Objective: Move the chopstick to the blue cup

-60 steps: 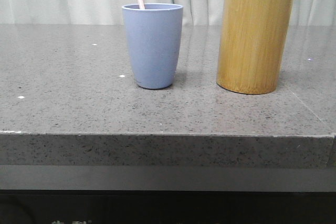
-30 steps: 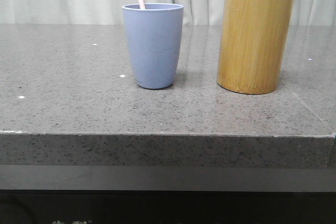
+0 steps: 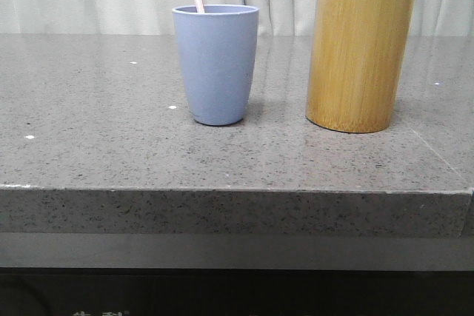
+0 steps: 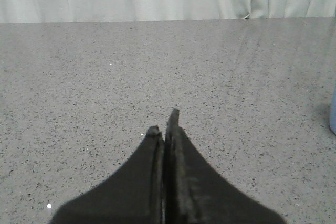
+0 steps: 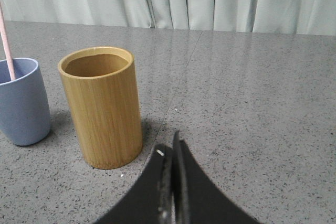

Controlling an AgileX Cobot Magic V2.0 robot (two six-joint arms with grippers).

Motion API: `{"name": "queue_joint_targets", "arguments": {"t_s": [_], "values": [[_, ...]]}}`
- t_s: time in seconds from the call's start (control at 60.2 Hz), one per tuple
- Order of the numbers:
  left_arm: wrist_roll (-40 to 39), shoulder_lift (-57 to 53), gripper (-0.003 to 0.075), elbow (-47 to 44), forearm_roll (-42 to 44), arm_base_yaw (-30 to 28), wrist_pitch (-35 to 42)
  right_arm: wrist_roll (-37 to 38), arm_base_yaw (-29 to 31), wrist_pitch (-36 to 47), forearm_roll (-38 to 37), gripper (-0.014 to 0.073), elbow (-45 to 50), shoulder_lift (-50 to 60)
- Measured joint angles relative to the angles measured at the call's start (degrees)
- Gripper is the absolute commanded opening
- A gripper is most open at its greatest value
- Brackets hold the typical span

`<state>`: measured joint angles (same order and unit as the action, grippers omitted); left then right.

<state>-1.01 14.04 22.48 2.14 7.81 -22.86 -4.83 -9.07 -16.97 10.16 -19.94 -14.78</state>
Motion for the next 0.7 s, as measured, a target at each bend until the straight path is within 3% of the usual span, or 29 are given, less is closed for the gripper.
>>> {"name": "queue_joint_targets", "arguments": {"t_s": [0.199,0.498,0.697], "values": [[0.0,-2.1,-0.0019,-2.0,0.7,0.0,0.7,0.0,0.0,0.0,0.0,-0.0079,0.0,0.0],[0.0,-14.3,-0.0019,-13.7,-1.4,-4.2,1.3,0.0,0.0,0.0,0.0,-0.0079,0.0,0.0],[0.0,-14.3,-0.0019,-21.9,-3.4,-5.0,8.0,0.0,0.0,0.0,0.0,-0.0079,0.1,0.0]]}}
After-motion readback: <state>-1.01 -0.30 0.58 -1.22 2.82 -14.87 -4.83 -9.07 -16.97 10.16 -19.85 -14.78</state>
